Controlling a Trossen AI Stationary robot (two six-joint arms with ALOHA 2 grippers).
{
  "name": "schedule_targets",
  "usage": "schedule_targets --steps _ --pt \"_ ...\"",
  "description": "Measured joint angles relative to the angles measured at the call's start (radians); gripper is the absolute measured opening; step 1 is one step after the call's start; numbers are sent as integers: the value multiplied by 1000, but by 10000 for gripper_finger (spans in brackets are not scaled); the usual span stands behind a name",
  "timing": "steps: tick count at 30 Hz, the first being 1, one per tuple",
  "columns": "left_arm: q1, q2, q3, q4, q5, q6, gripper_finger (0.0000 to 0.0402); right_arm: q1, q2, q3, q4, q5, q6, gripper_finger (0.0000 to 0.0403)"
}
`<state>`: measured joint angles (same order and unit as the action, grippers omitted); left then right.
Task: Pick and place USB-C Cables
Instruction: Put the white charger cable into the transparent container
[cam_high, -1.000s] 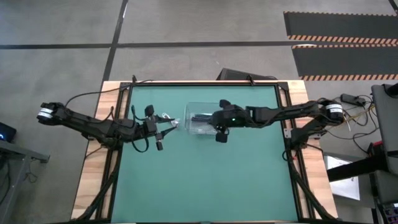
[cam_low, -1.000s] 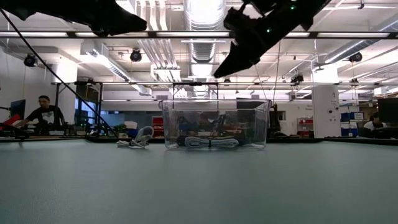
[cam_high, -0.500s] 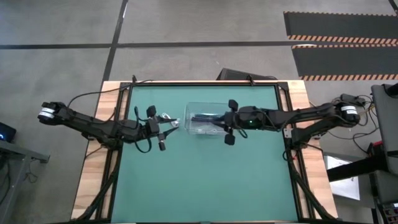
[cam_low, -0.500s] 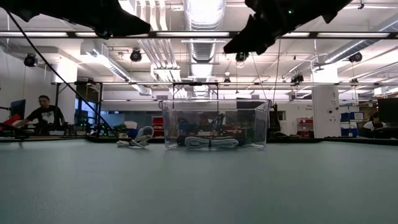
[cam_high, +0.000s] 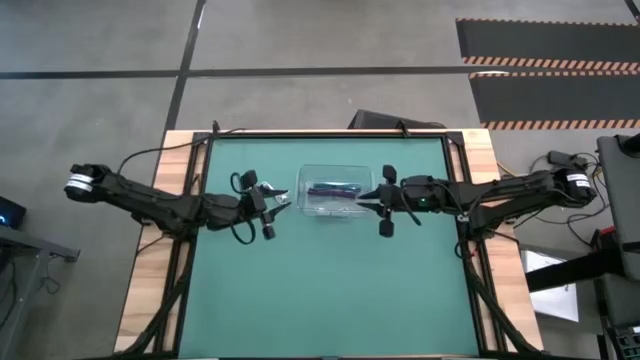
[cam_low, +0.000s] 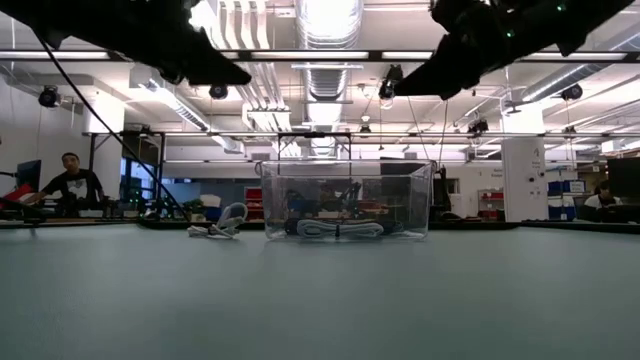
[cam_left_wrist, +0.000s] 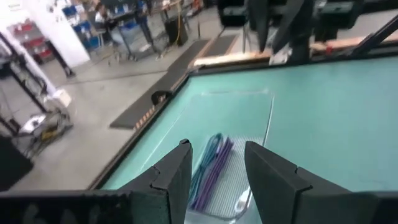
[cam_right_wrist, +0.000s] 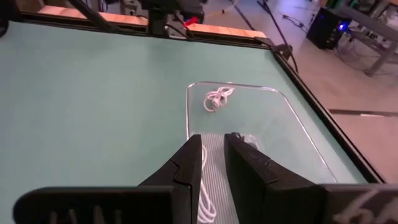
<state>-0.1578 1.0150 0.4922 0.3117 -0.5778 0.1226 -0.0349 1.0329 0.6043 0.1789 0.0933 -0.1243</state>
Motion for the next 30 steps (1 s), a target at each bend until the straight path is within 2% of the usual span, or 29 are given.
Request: schedule_targets --steps 5,8,11,15,19,25,30 --pt "50 31 52 -165 3 -86 132 0 -56 -69 43 -6 -4 59" --pt "94 46 94 -325 32 -131 132 0 -88 -92 43 -6 -4 59" --pt "148 45 138 -502 115 -144 132 0 -118 -107 46 -7 -6 59" --pt "243 39 192 -677 281 -140 132 0 -145 -119 44 -19 -7 59" --pt "341 38 207 -807 403 -73 132 0 -149 -122 43 -23 -19 59" --pt "472 76 205 -883 492 3 132 0 -147 -122 44 -23 -33 59" --pt "515 168 213 -867 524 153 132 0 -147 -122 44 -23 -32 59"
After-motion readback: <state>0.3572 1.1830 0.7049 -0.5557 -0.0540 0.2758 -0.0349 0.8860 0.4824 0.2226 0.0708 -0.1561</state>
